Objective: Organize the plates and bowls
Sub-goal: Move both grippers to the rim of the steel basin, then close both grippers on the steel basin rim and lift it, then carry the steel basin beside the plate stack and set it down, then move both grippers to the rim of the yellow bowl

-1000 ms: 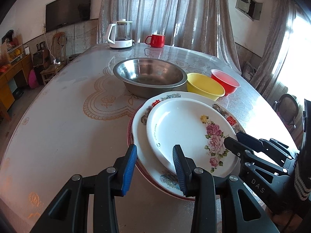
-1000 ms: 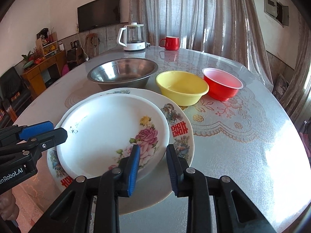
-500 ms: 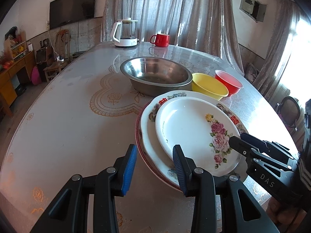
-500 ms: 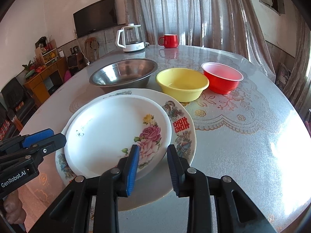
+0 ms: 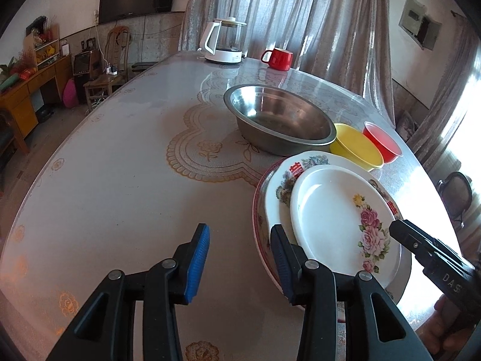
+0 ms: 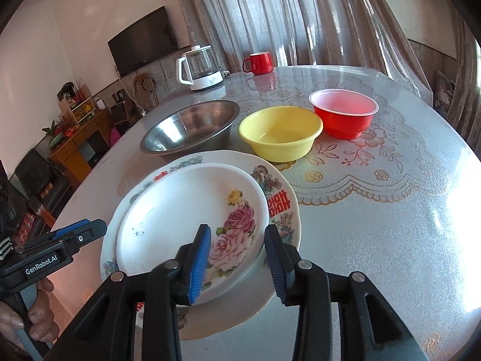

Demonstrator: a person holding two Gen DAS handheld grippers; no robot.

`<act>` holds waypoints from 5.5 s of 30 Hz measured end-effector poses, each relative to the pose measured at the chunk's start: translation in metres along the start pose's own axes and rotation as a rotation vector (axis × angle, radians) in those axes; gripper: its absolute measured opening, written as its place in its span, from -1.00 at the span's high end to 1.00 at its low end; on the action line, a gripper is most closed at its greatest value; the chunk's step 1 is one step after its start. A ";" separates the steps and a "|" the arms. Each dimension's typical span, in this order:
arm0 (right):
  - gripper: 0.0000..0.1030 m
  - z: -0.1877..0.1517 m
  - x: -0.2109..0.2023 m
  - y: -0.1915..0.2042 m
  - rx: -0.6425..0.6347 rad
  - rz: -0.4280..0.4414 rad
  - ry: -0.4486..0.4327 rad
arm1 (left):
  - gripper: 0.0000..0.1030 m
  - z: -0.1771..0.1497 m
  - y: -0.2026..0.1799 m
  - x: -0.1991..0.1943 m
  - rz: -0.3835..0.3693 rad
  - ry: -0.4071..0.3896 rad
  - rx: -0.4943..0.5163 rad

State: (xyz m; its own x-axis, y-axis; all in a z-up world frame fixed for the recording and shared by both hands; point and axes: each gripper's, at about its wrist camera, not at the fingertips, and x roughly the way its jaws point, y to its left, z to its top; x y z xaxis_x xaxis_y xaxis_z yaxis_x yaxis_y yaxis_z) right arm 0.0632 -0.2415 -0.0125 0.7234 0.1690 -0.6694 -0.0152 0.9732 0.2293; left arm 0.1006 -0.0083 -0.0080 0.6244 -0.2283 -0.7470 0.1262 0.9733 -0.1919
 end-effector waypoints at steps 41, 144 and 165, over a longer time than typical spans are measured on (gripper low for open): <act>0.18 0.111 0.132 0.015 0.101 0.131 0.136 | 0.53 0.126 0.014 0.110 -0.065 0.011 -0.040; 0.28 0.041 0.024 -0.016 0.171 0.147 0.018 | 0.41 0.005 -0.010 -0.037 0.069 -0.116 0.111; 0.38 0.080 0.068 -0.087 0.291 0.010 -0.012 | 0.42 0.094 -0.095 0.067 -0.161 0.058 0.102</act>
State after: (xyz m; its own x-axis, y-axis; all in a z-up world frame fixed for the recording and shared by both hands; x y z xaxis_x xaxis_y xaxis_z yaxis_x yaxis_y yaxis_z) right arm 0.1689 -0.3270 -0.0217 0.7326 0.1751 -0.6577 0.1749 0.8854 0.4306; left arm 0.2027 -0.1137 0.0200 0.5447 -0.3791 -0.7481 0.3000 0.9211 -0.2483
